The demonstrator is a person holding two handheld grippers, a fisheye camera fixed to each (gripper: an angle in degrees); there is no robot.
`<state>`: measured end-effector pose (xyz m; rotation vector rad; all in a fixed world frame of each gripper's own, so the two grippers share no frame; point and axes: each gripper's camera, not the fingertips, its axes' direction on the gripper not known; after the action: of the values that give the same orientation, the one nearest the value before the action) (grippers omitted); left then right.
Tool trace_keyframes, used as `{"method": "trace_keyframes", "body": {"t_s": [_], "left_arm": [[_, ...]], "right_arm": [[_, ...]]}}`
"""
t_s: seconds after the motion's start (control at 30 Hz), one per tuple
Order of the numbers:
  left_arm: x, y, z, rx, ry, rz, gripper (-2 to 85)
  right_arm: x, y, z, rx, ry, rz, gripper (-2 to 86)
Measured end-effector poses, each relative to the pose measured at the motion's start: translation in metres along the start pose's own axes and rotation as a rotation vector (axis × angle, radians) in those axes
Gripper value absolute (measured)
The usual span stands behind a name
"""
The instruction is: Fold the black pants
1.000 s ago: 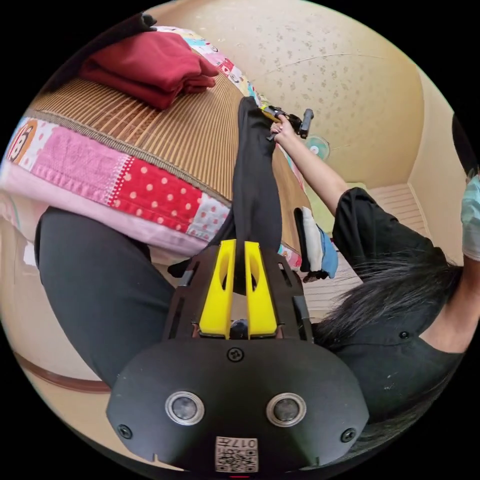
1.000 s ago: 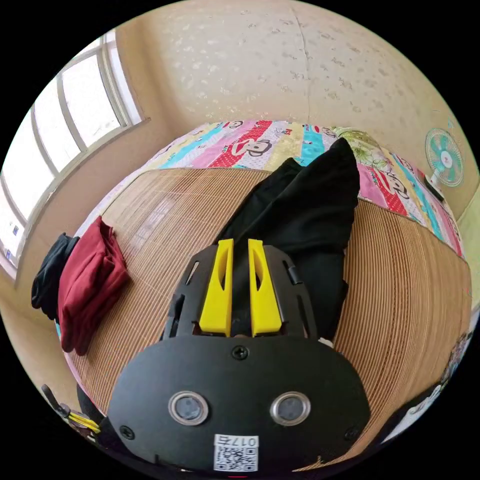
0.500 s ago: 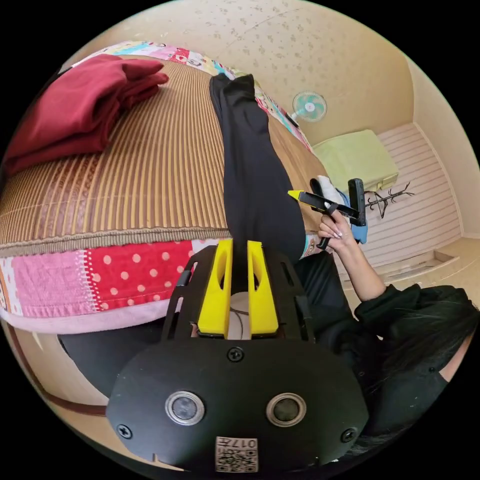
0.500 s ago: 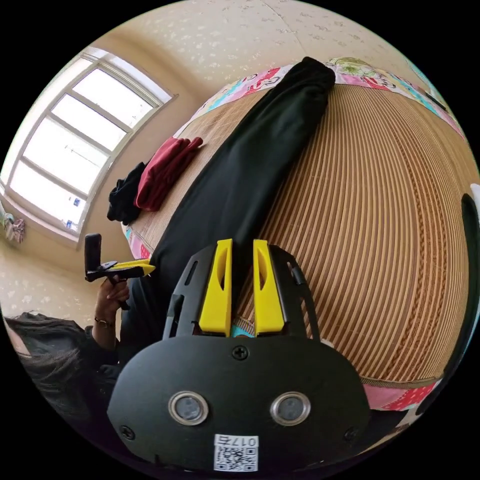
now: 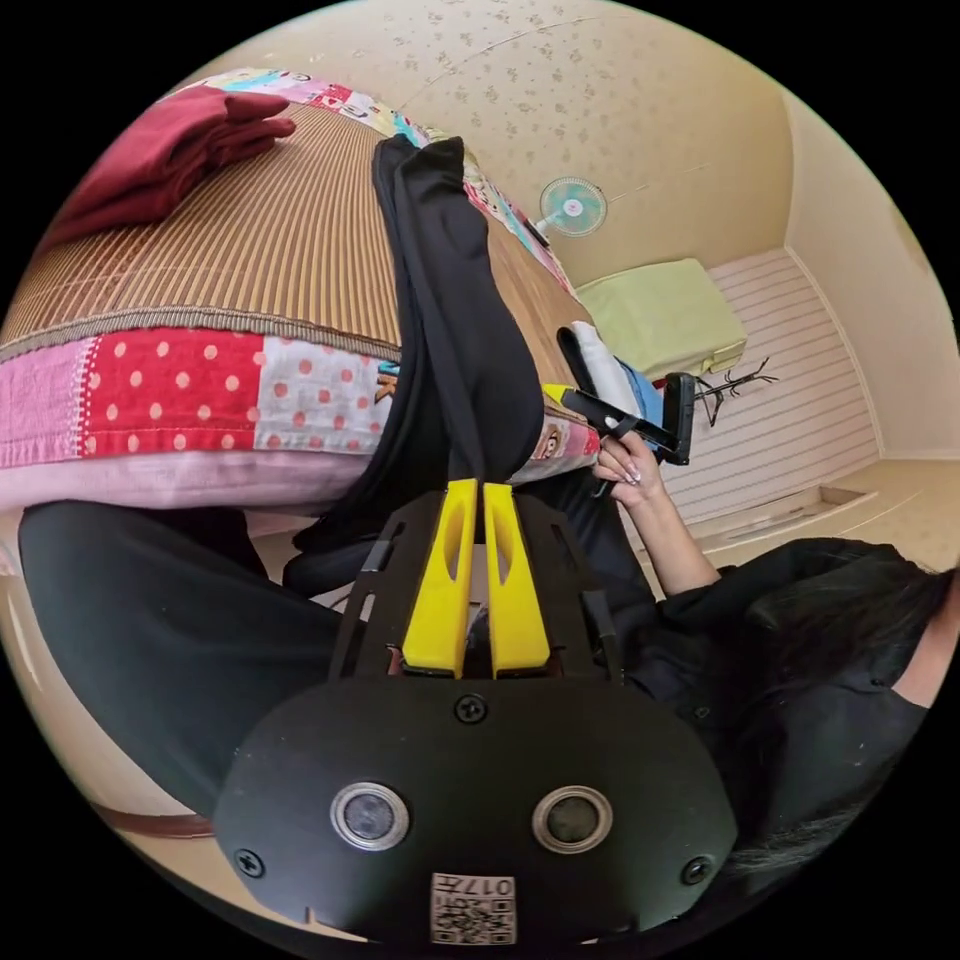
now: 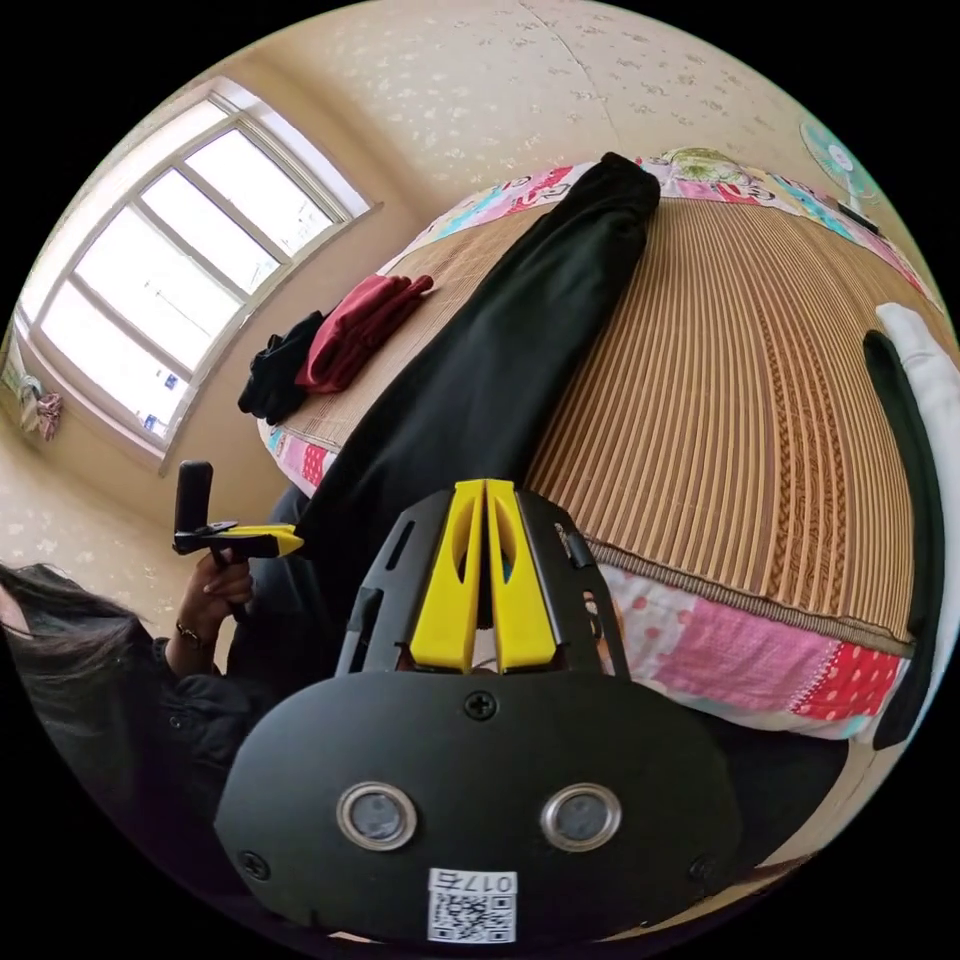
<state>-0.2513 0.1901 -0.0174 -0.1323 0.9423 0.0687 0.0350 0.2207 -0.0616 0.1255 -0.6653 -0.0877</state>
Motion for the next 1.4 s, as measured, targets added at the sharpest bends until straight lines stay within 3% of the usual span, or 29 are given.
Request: {"method": "trace_keyframes", "body": {"t_s": [0.1, 0.17, 0.33, 0.43, 0.53, 0.73, 0.9, 1.07, 1.13, 1.2, 1.27, 1.37, 1.4], "left_arm": [[-0.01, -0.002, 0.011, -0.131, -0.195, -0.087, -0.1], [-0.016, -0.004, 0.014, -0.185, -0.179, -0.109, 0.6], [0.01, -0.026, -0.034, 0.119, -0.114, 0.018, 8.3], [0.019, -0.068, -0.035, 0.198, -0.146, 0.126, 9.0], [0.008, -0.116, -0.006, 0.132, -0.148, 0.168, 10.5], [-0.035, -0.122, 0.034, 0.141, -0.024, 0.158, 9.8], [-0.047, -0.132, 0.034, 0.113, -0.028, 0.187, 5.6], [-0.06, -0.134, 0.034, 0.118, 0.042, 0.174, 5.1], [-0.066, -0.136, 0.034, 0.116, 0.078, 0.159, 5.1], [-0.069, -0.138, 0.034, 0.116, 0.099, 0.149, 5.4], [-0.07, -0.139, 0.034, 0.115, 0.111, 0.145, 6.1], [-0.07, -0.138, 0.033, 0.121, 0.108, 0.14, 6.8], [-0.069, -0.139, 0.033, 0.117, 0.1, 0.143, 6.9]], "right_arm": [[0.012, 0.004, 0.0, -0.032, 0.034, 0.041, 0.4], [0.015, 0.003, 0.002, -0.069, 0.034, 0.045, 0.4], [0.004, -0.026, -0.01, -0.026, 0.09, -0.083, 0.5], [-0.004, -0.076, -0.004, -0.024, 0.114, -0.148, 0.7], [-0.008, -0.144, 0.016, -0.024, 0.102, -0.166, 1.5], [-0.008, -0.312, 0.093, -0.066, 0.295, -0.143, 8.8], [0.013, -0.442, 0.167, 0.073, 0.4, 0.003, 11.5], [0.049, -0.485, 0.238, -0.02, 0.531, 0.161, 9.2], [0.032, -0.482, 0.234, 0.082, 0.541, 0.098, 4.9], [-0.011, -0.468, 0.213, 0.362, 0.626, 0.013, 2.5], [-0.022, -0.469, 0.213, 0.384, 0.529, -0.031, 2.1], [0.011, -0.492, 0.245, 0.156, 0.241, 0.016, 2.2], [0.03, -0.497, 0.26, 0.048, 0.272, 0.109, 2.6]]}}
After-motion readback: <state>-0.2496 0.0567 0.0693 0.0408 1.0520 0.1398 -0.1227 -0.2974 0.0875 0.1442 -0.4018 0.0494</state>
